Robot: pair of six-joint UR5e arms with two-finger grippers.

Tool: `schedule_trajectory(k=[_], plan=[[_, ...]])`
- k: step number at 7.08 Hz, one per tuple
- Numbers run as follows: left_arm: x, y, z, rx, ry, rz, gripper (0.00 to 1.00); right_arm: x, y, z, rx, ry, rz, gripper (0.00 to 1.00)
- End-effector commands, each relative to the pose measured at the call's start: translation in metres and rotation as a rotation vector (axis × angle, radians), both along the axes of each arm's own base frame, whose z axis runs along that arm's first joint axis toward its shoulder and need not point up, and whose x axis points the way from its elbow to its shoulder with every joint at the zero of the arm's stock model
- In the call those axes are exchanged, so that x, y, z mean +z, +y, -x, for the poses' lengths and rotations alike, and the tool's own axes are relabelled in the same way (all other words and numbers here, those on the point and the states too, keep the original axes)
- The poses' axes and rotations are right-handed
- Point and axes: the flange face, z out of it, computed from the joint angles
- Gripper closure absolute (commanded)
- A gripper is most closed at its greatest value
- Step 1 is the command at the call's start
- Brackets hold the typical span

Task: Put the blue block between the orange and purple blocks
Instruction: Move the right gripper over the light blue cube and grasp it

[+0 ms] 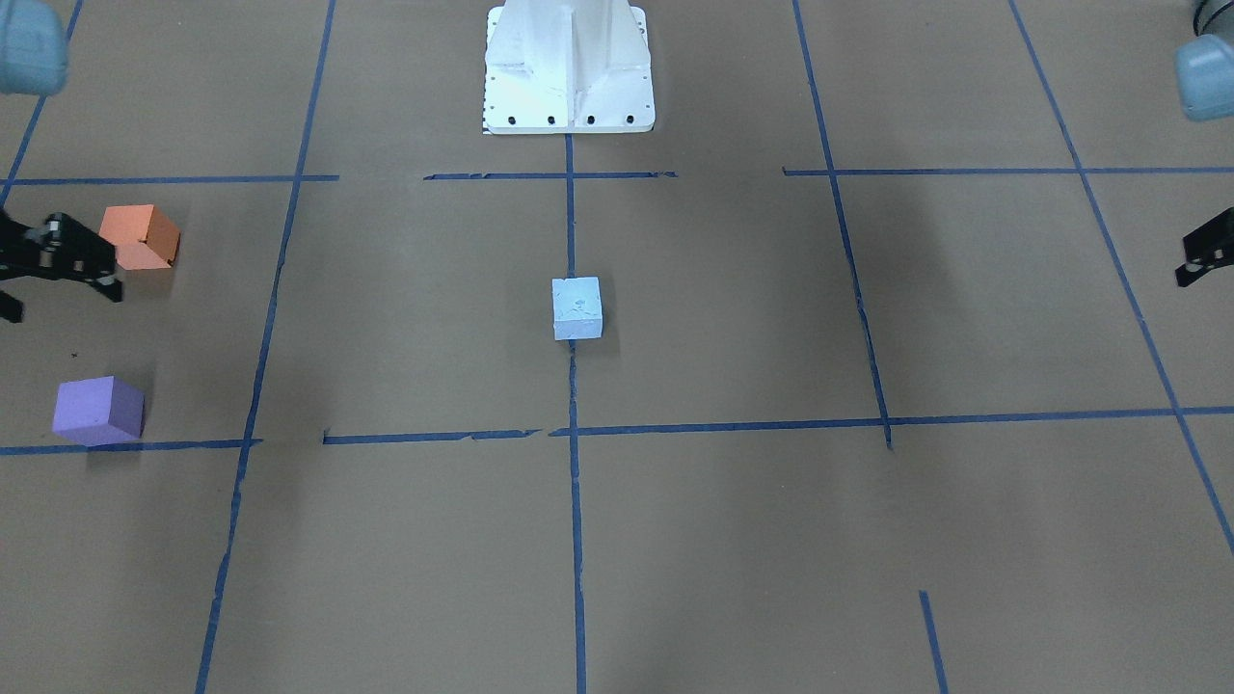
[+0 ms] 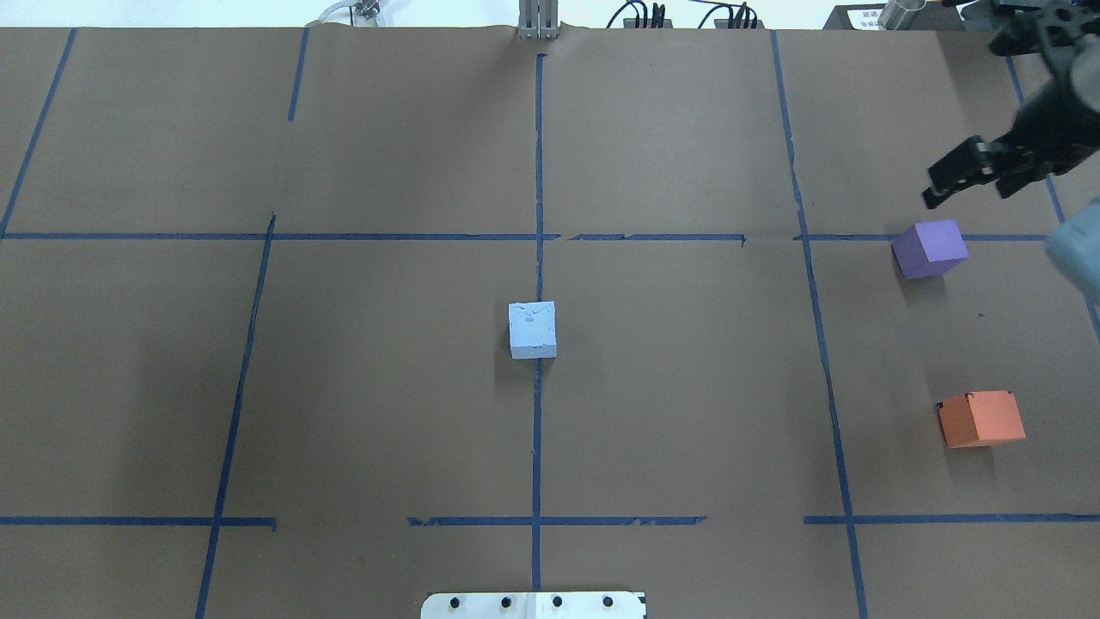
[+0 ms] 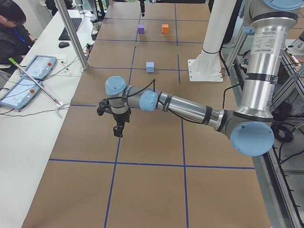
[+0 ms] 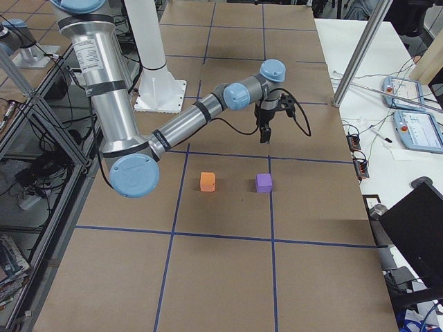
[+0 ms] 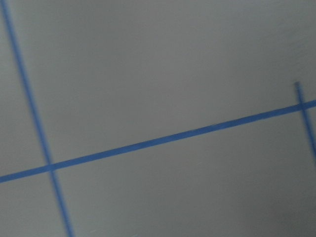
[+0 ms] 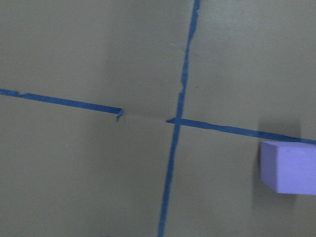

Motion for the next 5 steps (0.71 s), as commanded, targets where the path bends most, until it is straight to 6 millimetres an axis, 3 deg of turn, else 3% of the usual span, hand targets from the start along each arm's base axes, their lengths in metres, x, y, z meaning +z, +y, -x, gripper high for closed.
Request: schedule_trajectory(k=[1,3,4,5], plan=[[0.045,0.046,0.030,-0.024,-0.008,0.054,0.00,-0.081,0.042,0.154,0.072,0.037,0.041,0.00],[0.041,0.044,0.030,-0.027,-0.007,0.047,0.00,-0.146,0.060,0.258,0.133,0.043,0.071,0.00],[0.042,0.044,0.030,-0.027,-0.007,0.048,0.00,-0.171,0.068,0.299,0.158,0.047,0.078,0.00],[0.042,0.045,0.030,-0.026,-0.005,0.050,0.00,-0.186,0.062,0.338,0.197,0.007,0.086,0.00]])
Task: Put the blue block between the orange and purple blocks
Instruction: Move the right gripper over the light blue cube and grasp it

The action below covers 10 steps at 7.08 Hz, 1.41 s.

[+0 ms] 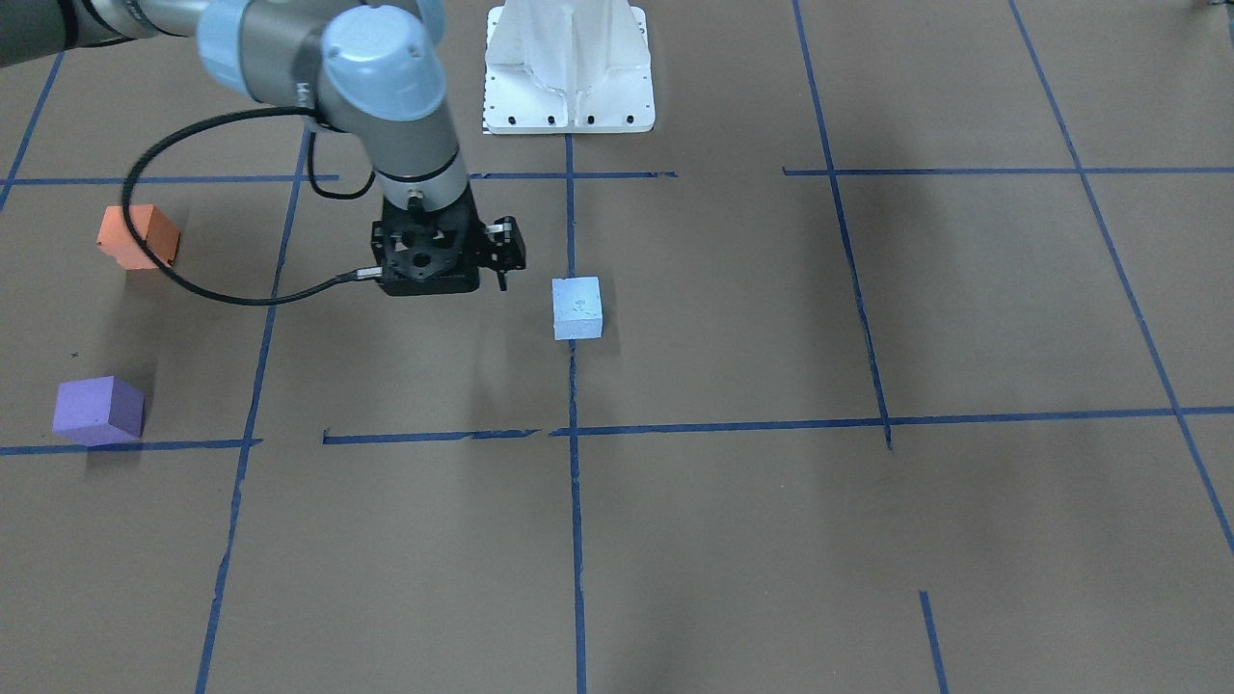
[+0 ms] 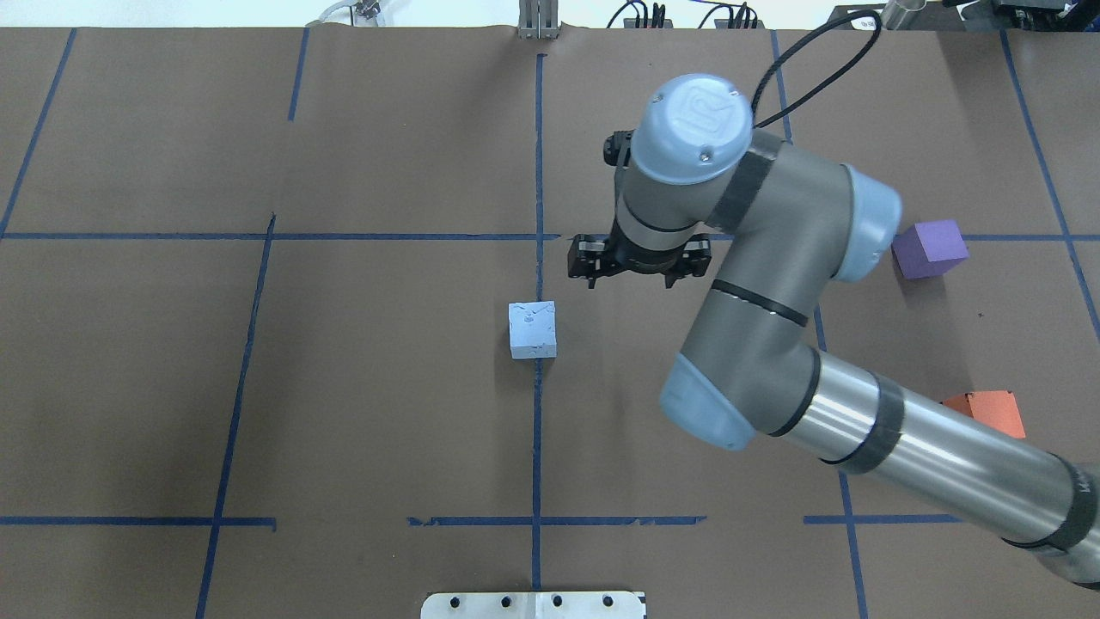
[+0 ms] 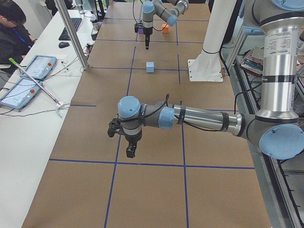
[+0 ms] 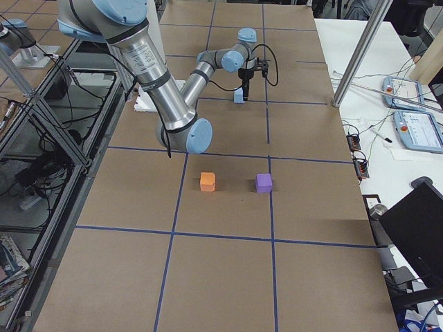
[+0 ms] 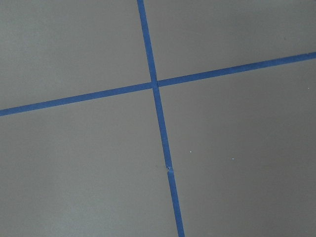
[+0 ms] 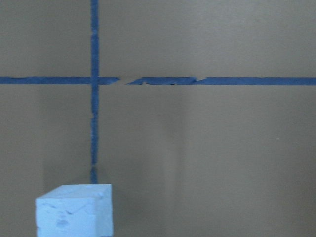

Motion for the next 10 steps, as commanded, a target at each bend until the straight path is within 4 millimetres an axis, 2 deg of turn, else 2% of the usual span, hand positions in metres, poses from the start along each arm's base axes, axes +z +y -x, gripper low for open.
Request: schedule_trajectory(k=[1,4,6,7,9,10], plan=[[0.000,0.001,0.000,0.000,0.001,0.000,0.00,-0.020,0.000,0.073,0.047,-0.038,0.002,0.00],[0.000,0.001,0.000,0.000,0.001,0.001,0.00,-0.016,0.015,0.092,0.029,-0.020,-0.006,0.00],[0.000,0.001,0.000,0.000,0.001,0.001,0.00,-0.002,0.022,0.109,0.001,0.011,0.000,0.00],[0.002,0.002,0.000,0.000,0.001,0.004,0.00,0.007,0.024,0.117,-0.003,0.031,0.004,0.00],[0.002,0.002,0.000,0.000,0.001,0.004,0.00,0.005,0.020,0.130,-0.004,0.047,0.005,0.00],[0.002,0.002,0.000,0.000,0.001,0.004,0.00,0.010,0.019,0.133,-0.012,0.061,0.006,0.01]])
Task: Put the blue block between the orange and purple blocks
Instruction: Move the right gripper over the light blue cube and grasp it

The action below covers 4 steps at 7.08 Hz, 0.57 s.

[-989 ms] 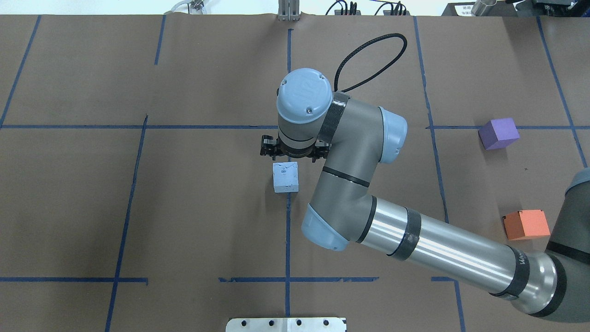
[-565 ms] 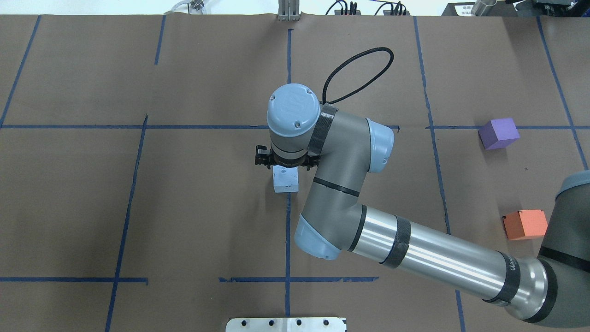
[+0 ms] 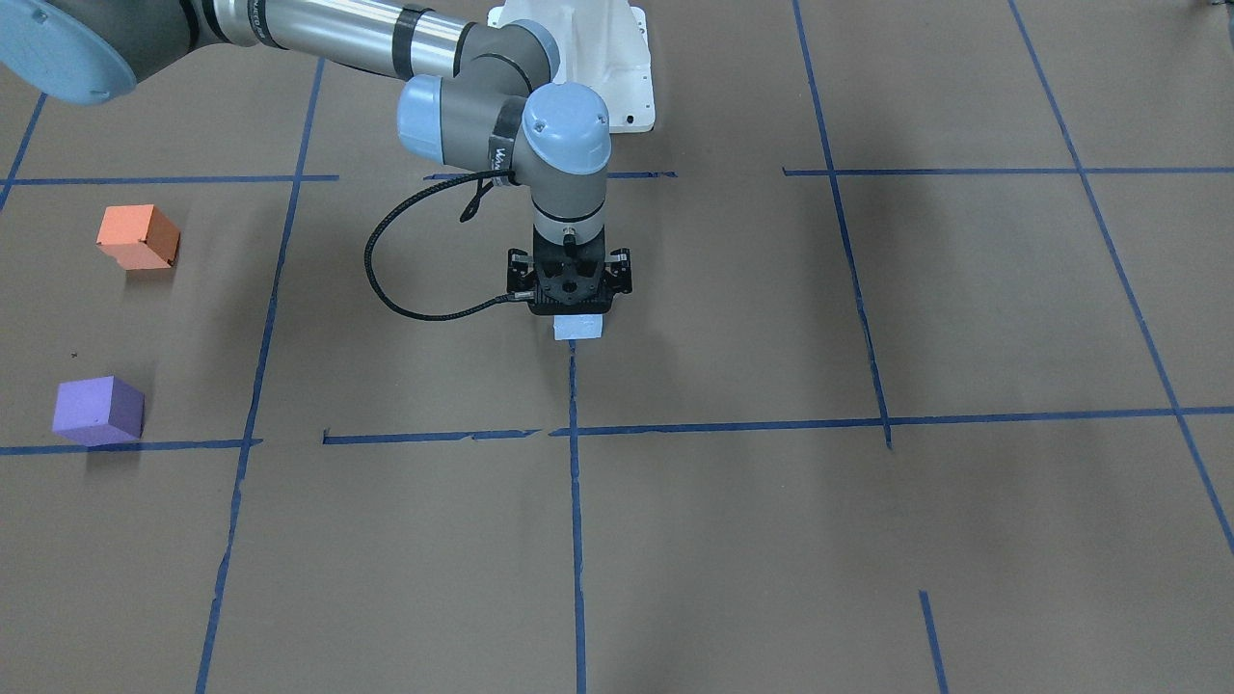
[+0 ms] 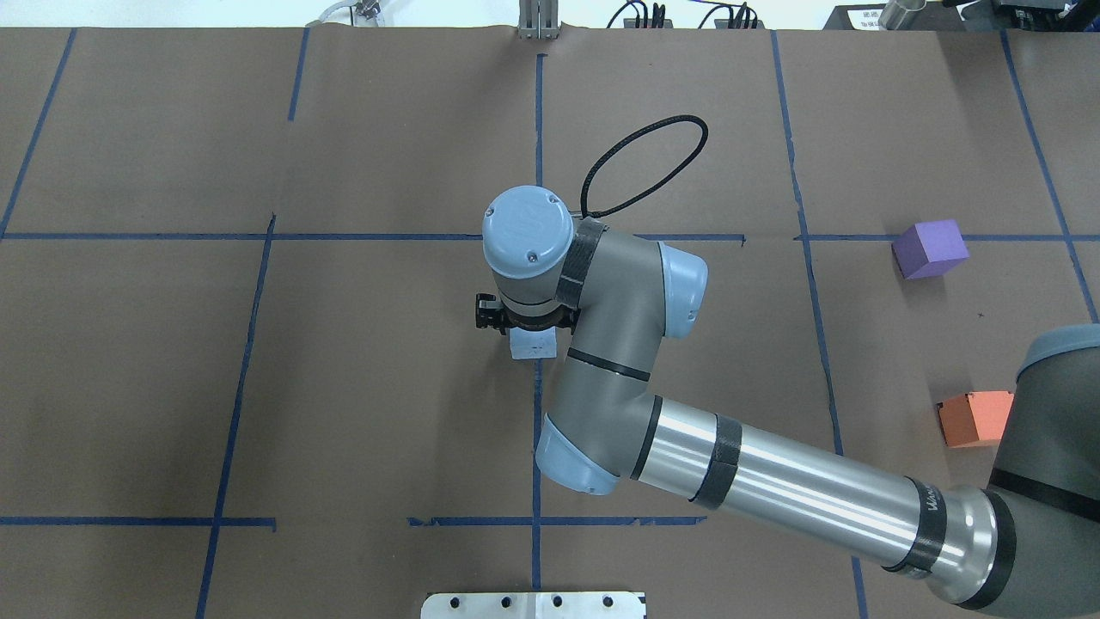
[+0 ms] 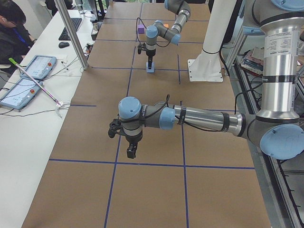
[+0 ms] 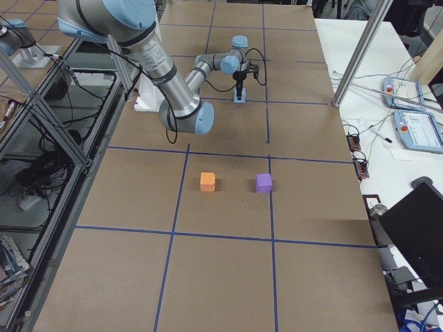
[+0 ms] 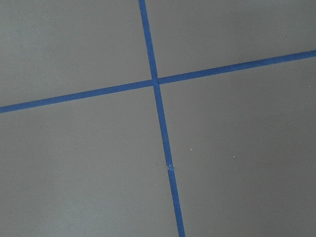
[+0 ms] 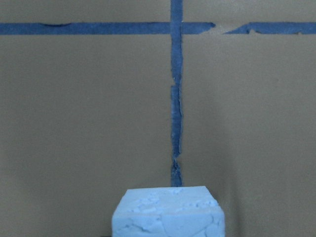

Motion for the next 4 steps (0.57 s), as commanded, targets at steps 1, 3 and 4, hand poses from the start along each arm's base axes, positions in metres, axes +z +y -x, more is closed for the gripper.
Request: schedule_trajectory(k=[1,3,4], plan=[[0.000,0.000,0.000,0.000,0.000,0.000,0.00,0.004,-0.003,0.006,-0.028,0.017,-0.021,0.29],[-0.001,0.000,0.000,0.000,-0.001,-0.001,0.00,-0.001,-0.011,-0.003,-0.029,0.007,-0.026,0.70],[-0.001,0.000,0.000,0.000,0.000,-0.001,0.00,0.000,-0.027,-0.020,-0.032,-0.007,-0.010,0.70]])
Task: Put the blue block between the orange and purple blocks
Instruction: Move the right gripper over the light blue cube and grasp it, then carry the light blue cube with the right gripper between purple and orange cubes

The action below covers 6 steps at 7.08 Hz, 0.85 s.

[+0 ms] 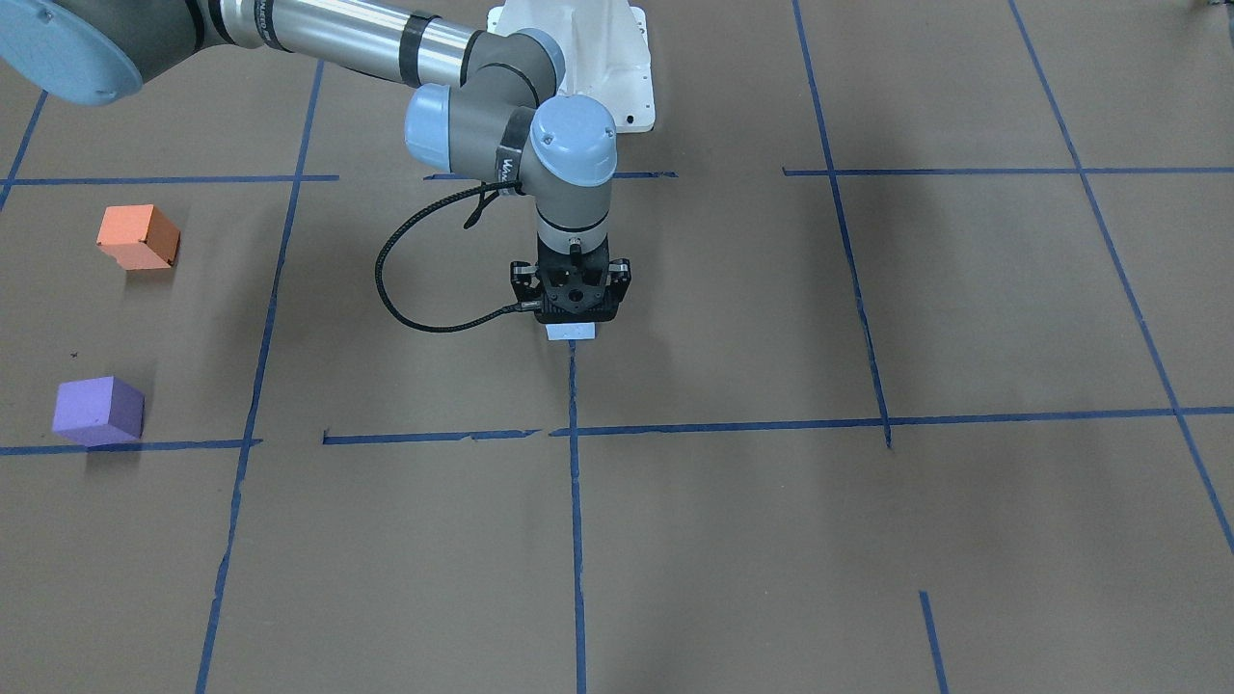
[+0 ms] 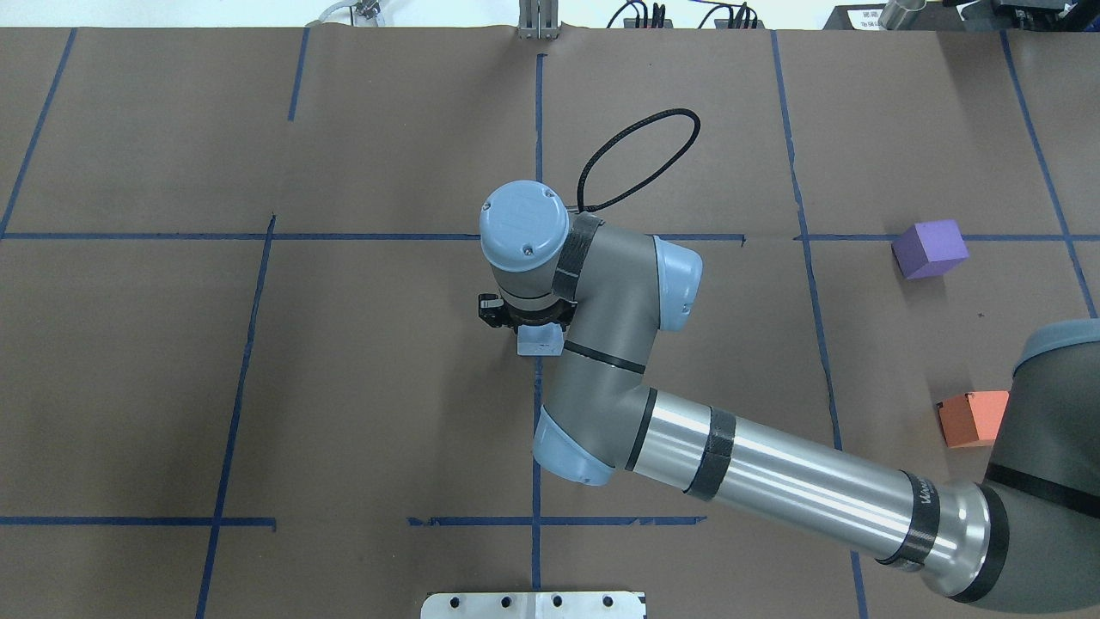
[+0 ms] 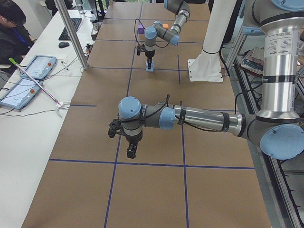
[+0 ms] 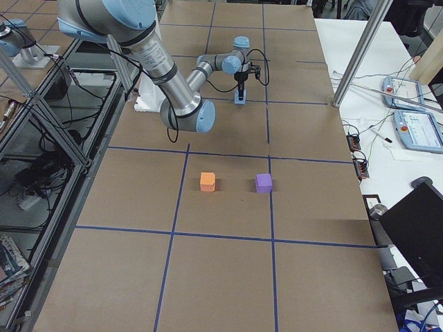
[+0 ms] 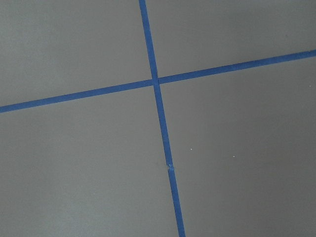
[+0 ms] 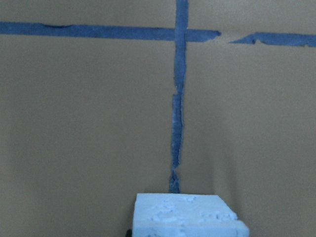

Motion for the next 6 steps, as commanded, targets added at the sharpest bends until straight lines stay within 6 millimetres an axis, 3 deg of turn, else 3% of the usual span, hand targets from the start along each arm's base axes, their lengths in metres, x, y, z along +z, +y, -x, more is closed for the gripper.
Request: schedule_trajectory(k=[1,3,4,6], plan=[[0.000,0.000,0.000,0.000,-0.001,0.000,0.00,0.017,-0.033,-0.051,-0.014,-0.024,0.016,0.70],[0.000,0.000,0.000,0.000,0.001,0.000,0.00,0.101,-0.053,-0.152,-0.055,0.010,-0.046,0.69],[0.000,0.000,0.000,0.000,-0.001,0.000,0.00,0.134,-0.059,-0.203,-0.089,0.021,-0.074,0.69],[0.000,0.000,0.000,0.000,0.001,0.000,0.00,0.228,-0.027,-0.309,-0.129,0.087,-0.075,0.69]])
